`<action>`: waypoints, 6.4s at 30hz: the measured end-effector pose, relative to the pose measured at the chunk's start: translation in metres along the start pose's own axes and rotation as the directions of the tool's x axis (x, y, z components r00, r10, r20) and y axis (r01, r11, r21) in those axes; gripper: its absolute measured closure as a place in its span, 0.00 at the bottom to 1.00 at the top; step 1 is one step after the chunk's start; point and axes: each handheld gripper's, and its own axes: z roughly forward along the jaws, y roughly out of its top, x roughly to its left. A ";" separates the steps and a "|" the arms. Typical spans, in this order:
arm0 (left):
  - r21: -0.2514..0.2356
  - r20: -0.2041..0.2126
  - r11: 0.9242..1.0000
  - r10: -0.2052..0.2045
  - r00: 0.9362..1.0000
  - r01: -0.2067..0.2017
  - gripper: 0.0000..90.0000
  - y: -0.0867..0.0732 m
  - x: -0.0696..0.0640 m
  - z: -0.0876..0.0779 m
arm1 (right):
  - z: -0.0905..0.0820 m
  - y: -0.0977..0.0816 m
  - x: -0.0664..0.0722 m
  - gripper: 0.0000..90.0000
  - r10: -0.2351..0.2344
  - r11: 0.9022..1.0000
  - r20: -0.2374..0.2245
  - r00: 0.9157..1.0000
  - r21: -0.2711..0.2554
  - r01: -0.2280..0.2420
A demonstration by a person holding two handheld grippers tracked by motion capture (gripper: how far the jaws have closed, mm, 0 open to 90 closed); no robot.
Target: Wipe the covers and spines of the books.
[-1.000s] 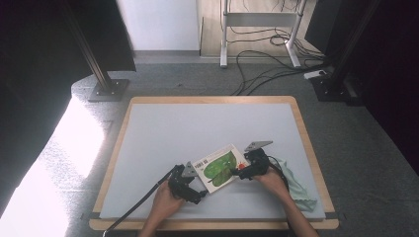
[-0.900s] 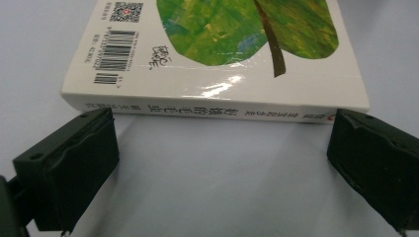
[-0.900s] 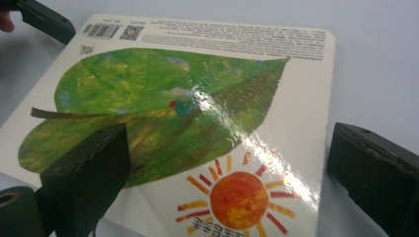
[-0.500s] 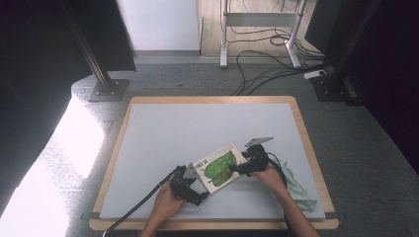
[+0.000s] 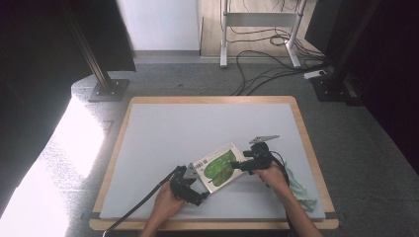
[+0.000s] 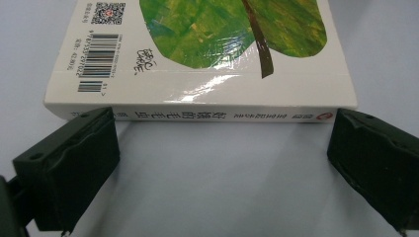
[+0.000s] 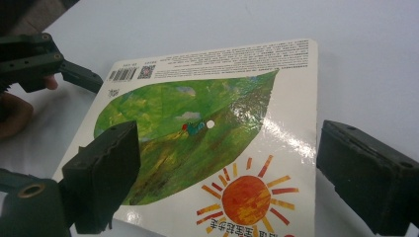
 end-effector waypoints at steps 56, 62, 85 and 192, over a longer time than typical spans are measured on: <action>-0.001 0.001 1.000 -0.004 1.000 0.004 0.00 0.000 0.001 0.000 | 0.000 0.010 -0.008 0.14 0.096 0.995 -0.056 0.994 0.002 -0.096; -0.001 0.001 1.000 -0.004 1.000 0.004 0.00 0.000 0.001 0.000 | -0.008 0.007 -0.003 0.16 0.087 0.996 -0.066 0.994 0.002 -0.087; 0.000 0.004 1.000 -0.005 1.000 0.005 0.00 0.000 0.001 -0.001 | -0.011 0.035 -0.003 0.61 -0.084 0.996 -0.087 0.993 -0.017 0.083; -0.229 0.081 0.971 0.091 0.993 -0.070 0.83 0.037 0.045 -0.065 | -0.040 0.012 0.009 0.39 -0.282 0.952 0.096 0.955 -0.096 0.291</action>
